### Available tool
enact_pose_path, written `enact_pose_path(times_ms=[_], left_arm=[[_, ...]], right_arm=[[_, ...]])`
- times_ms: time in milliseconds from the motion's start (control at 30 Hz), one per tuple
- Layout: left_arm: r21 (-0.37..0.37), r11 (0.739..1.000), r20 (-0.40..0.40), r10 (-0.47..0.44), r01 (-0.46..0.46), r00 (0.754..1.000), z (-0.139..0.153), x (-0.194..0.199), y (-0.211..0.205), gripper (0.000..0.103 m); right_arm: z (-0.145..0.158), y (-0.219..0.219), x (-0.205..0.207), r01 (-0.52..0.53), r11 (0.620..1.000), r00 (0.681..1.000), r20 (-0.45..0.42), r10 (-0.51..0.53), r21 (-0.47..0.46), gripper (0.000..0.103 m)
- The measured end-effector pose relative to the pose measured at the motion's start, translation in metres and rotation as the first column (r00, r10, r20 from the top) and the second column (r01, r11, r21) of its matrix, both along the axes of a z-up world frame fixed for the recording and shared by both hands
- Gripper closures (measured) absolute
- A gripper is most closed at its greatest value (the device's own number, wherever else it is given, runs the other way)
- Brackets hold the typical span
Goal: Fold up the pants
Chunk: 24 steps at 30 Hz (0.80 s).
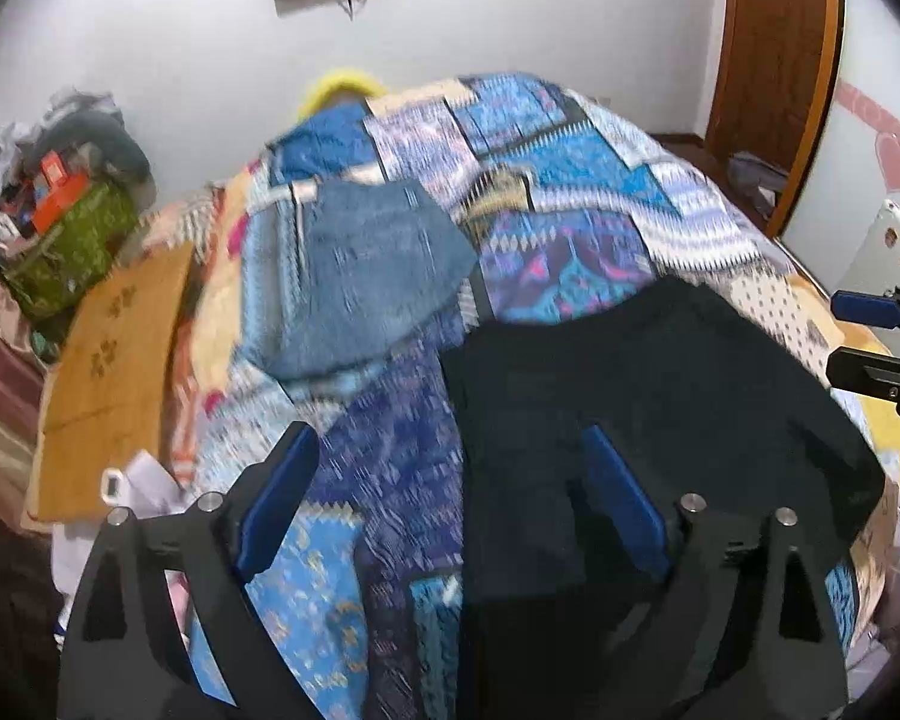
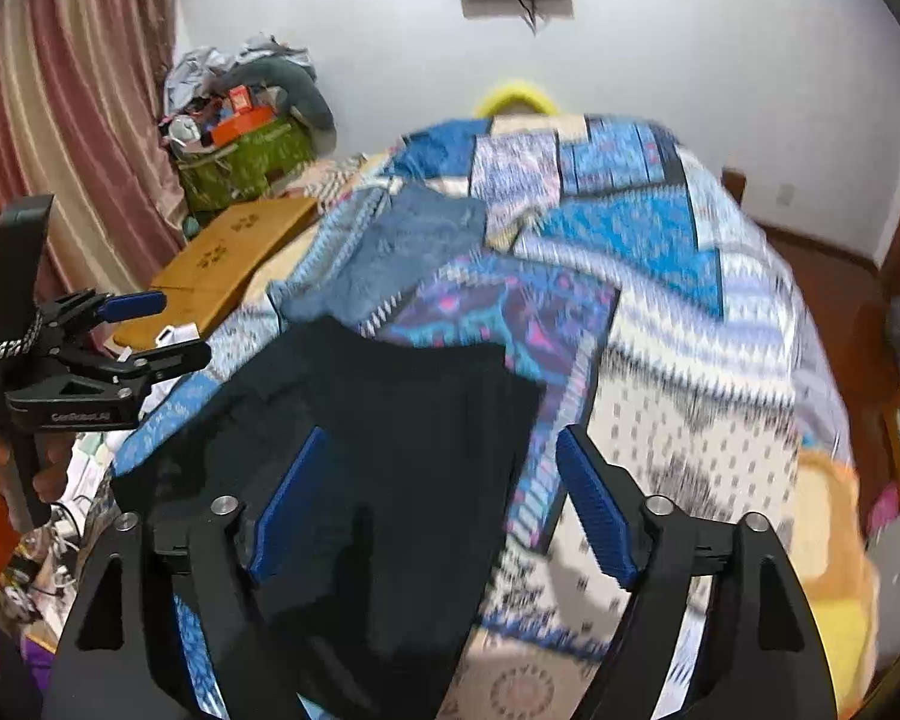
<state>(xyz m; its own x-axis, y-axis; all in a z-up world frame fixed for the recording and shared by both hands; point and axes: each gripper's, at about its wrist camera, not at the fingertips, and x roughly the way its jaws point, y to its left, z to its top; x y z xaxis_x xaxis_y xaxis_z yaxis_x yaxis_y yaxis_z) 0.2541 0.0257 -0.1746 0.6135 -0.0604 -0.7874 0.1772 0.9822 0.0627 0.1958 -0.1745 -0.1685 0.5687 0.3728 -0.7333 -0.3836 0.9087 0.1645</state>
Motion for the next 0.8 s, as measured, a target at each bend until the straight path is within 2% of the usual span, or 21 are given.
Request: enact_pose_path(times_ms=[167,233,367,533,633,700,800], left_arm=[[-0.043,0.999,-0.148,-0.017,0.011,0.989,-0.036,0.008,-0.001,0.011],[-0.068,0.998,-0.187,-0.023,0.010,0.982,-0.044,0.013,0.000,0.008],[-0.148,0.989,-0.256,-0.043,0.005,0.966,-0.053,0.028,0.002,0.005],[-0.214,0.977,-0.308,-0.063,-0.004,0.949,-0.059,0.048,0.001,0.005],[-0.290,0.956,-0.363,-0.080,-0.031,0.928,-0.068,0.060,0.005,0.005],[-0.352,0.934,-0.404,-0.093,-0.061,0.910,-0.076,0.066,0.010,0.005],[-0.415,0.906,-0.430,-0.114,-0.084,0.895,-0.083,0.071,0.016,0.005]], right_arm=[[-0.036,-0.008,0.001,0.019,0.999,0.992,-0.124,-0.015,0.028,0.025],[-0.049,-0.012,0.003,0.024,0.999,0.985,-0.171,-0.015,0.049,0.025],[-0.059,-0.019,0.008,0.045,0.992,0.976,-0.218,-0.019,0.119,0.020],[-0.068,-0.023,0.019,0.046,0.981,0.963,-0.270,0.007,0.189,0.020],[-0.069,-0.021,0.023,0.039,0.978,0.959,-0.281,0.021,0.207,0.019],[-0.070,-0.021,0.028,0.044,0.974,0.954,-0.299,0.025,0.221,0.017],[-0.072,-0.019,0.035,0.043,0.971,0.947,-0.319,0.035,0.236,0.017]])
